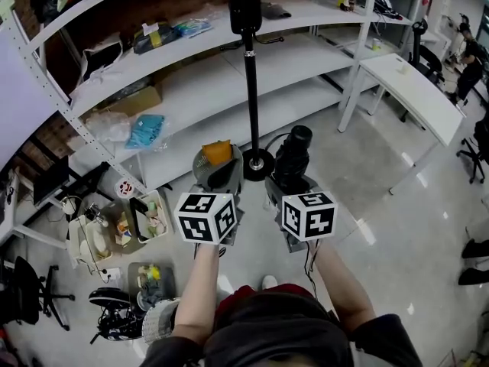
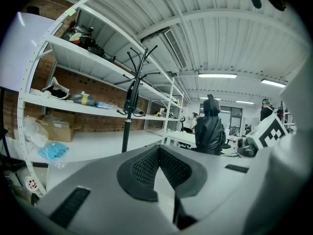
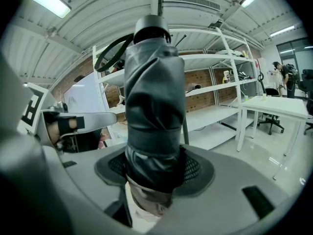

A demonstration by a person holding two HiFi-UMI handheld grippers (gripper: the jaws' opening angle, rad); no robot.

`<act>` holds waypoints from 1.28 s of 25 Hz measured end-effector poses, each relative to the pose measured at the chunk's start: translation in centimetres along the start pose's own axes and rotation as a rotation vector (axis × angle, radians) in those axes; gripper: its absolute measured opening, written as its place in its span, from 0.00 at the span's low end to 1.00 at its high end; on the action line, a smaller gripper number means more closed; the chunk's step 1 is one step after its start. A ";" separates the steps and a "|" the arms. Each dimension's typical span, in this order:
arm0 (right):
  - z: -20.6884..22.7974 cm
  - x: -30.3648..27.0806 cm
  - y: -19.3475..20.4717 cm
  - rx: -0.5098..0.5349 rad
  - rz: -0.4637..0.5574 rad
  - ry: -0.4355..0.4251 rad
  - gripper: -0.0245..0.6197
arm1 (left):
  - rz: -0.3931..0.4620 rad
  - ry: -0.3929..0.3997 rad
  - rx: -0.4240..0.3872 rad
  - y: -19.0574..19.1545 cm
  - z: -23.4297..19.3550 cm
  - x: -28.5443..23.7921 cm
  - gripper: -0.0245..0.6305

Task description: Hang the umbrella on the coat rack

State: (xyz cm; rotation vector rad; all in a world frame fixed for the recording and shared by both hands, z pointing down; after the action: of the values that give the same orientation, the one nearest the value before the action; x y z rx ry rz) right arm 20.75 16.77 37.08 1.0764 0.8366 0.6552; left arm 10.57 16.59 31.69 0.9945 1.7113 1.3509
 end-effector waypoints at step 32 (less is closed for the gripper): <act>1.6 -3.3 -1.6 0.001 -0.034 -0.067 0.38 | 0.019 -0.076 0.047 0.0 -1.8 -2.6 0.05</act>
State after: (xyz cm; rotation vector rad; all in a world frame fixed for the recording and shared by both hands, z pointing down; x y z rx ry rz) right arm 20.50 12.81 36.82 1.0772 0.7958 0.5871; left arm 10.08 13.51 32.27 1.0782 1.6873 1.2737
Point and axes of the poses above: the fingertips, and each gripper's own axes: x backward along the fingers, z to its right, y out of its underside, the point moved 1 cm from there along x, backward along the fingers, and after that the axes turned 7 degrees about z, right-handed, at the moved point
